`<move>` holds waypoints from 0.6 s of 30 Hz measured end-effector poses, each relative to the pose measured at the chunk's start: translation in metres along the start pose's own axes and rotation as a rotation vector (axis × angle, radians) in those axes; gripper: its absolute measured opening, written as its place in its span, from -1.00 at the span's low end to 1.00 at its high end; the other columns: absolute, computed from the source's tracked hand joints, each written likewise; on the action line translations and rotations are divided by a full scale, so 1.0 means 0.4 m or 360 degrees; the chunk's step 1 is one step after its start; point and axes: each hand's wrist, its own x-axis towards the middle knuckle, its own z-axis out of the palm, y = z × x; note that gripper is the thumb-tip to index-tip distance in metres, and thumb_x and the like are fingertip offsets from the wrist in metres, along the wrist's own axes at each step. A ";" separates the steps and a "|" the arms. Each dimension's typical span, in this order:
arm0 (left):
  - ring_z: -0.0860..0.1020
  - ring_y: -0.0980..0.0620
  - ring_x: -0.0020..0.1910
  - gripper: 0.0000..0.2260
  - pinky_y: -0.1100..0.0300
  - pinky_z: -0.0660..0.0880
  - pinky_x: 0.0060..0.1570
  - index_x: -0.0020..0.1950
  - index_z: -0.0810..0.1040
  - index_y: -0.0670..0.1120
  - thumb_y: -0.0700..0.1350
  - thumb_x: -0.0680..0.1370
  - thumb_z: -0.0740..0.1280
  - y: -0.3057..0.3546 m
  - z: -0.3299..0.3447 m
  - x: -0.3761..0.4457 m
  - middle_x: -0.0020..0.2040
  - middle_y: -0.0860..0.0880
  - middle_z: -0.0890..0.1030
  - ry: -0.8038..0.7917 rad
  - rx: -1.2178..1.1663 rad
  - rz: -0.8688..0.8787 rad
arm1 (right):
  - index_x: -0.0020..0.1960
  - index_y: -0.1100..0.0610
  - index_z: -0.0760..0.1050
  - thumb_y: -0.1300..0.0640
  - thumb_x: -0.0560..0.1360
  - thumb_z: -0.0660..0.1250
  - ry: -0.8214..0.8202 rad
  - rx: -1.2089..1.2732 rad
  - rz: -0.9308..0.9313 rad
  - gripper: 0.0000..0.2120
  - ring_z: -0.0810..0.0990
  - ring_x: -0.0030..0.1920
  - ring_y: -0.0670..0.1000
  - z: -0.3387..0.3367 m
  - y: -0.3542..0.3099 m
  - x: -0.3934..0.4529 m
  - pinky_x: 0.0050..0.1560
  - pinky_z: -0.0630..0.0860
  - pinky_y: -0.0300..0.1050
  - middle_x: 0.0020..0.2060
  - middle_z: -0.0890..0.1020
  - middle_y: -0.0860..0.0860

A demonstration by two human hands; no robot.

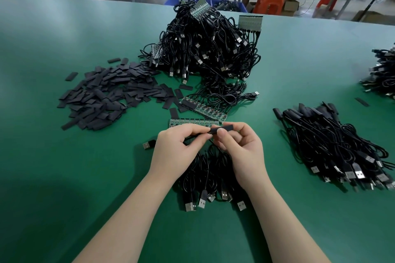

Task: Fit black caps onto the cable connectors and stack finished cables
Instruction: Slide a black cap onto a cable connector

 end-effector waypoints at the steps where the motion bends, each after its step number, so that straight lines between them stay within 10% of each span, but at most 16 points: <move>1: 0.62 0.32 -0.07 -0.86 0.42 0.49 0.00 -0.04 0.72 0.04 -0.15 0.44 0.52 -0.001 -0.001 0.001 -0.16 0.37 0.62 0.0006 -0.0011 0.0010 | -0.14 -0.08 0.64 0.15 0.42 0.45 -0.0002 -0.0028 0.0000 -0.88 0.64 -0.20 -0.02 0.000 0.000 -0.001 -0.12 0.57 -0.24 -0.27 0.62 0.21; 11: 0.62 0.35 -0.03 -0.66 0.50 0.45 0.00 0.02 0.61 0.30 -0.15 0.44 0.51 0.016 0.004 -0.002 -0.11 0.44 0.61 -0.0017 -0.0166 -0.0074 | 0.13 -0.17 0.60 0.22 0.51 0.42 0.0018 -0.0134 -0.0183 -0.67 0.67 -0.20 -0.09 0.003 -0.002 -0.009 -0.08 0.58 -0.26 -0.29 0.70 0.02; 18: 0.63 0.32 -0.06 -0.79 0.41 0.52 0.00 0.06 0.70 0.07 -0.15 0.45 0.48 0.003 0.011 -0.011 -0.11 0.42 0.62 0.0005 -0.0127 -0.0114 | 0.28 -0.31 0.41 0.23 0.55 0.39 0.0012 -0.0605 -0.0331 -0.50 0.68 -0.08 -0.23 0.013 0.005 -0.016 -0.04 0.48 -0.45 -0.14 0.73 -0.20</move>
